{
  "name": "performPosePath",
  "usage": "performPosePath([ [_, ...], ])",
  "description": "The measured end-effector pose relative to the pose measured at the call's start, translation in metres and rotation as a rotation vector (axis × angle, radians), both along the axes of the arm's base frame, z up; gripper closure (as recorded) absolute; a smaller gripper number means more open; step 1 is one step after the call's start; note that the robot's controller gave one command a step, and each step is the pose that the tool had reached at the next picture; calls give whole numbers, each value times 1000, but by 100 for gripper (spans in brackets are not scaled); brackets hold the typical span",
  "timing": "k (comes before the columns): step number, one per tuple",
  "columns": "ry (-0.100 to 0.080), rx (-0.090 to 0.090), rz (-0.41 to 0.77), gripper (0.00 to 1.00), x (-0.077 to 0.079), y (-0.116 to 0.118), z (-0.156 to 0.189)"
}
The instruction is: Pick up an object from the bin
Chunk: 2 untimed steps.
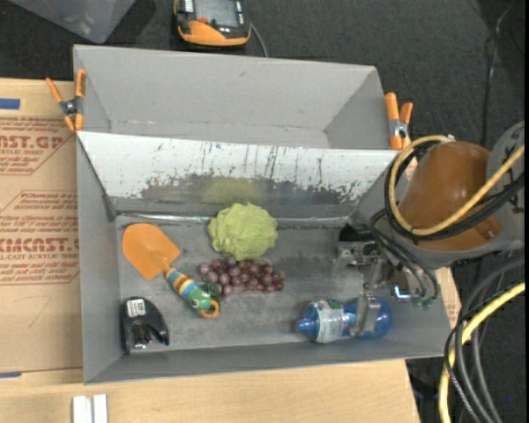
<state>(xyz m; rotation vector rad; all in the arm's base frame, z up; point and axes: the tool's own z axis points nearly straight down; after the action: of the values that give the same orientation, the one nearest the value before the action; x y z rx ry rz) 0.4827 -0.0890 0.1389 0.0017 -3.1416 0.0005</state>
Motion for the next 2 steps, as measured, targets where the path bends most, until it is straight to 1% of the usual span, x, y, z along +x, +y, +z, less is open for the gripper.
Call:
performPosePath([
  [1, 0, 0, 0, 0, 0, 0, 0],
  [2, -10, -1, 171, 0, 3, -10, -67],
])
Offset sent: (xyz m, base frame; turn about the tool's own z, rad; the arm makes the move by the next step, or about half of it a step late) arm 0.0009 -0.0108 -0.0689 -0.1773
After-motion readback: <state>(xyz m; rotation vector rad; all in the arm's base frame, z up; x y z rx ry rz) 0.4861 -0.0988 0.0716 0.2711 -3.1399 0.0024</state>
